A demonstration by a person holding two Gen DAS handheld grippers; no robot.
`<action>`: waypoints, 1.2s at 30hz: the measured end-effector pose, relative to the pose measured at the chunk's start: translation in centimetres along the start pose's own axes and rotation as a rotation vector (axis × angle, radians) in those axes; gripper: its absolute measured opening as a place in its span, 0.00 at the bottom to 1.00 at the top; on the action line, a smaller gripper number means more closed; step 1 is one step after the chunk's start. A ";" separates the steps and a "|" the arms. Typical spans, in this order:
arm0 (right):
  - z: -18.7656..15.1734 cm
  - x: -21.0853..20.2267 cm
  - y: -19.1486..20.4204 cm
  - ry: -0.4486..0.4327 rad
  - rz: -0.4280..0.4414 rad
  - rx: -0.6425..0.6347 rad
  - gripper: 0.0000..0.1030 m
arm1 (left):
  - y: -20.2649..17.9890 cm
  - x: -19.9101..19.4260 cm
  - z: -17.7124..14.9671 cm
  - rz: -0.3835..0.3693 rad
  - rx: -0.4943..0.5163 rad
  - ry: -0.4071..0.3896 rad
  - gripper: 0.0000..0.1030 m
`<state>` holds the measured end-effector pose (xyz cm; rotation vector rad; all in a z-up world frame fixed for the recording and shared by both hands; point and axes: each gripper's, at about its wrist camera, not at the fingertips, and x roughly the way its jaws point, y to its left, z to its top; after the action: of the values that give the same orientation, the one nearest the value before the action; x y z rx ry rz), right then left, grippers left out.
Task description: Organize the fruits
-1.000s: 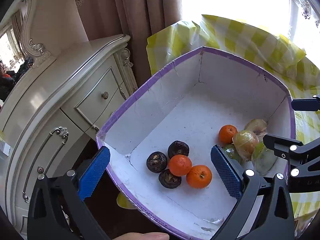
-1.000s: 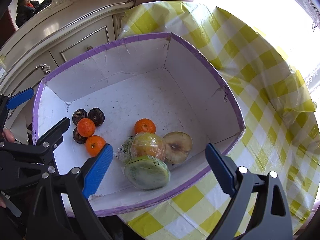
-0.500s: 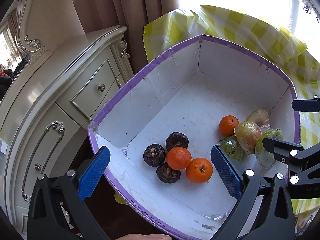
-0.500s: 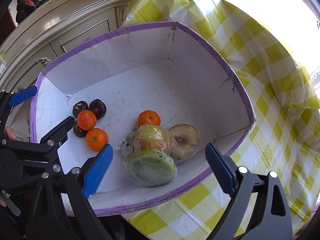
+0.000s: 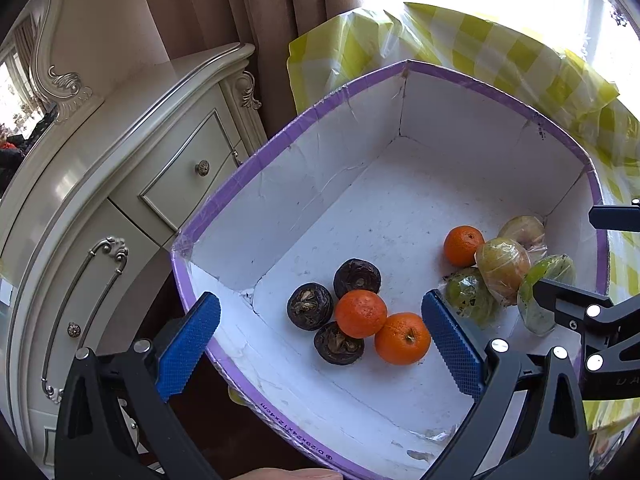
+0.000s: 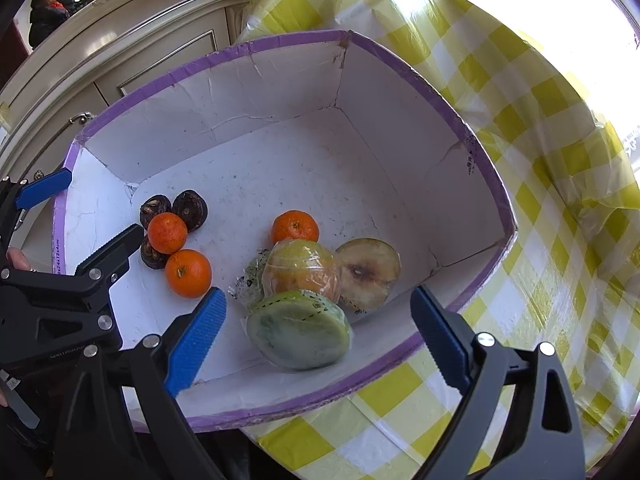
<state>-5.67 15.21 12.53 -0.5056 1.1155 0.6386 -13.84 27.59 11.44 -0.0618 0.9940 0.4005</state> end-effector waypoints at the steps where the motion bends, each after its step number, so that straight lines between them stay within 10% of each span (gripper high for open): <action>1: 0.0 0.1 0.0 0.001 0.000 0.000 0.91 | 0.0 0.1 0.0 0.000 -0.001 0.003 0.95; 36: -0.4 1.4 1.0 0.023 0.019 -0.012 0.92 | 0.2 1.0 -0.1 0.015 -0.017 0.012 0.95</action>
<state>-6.23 15.93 11.01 -0.5142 1.1397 0.6573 -13.50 28.05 10.62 -0.0725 1.0033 0.4227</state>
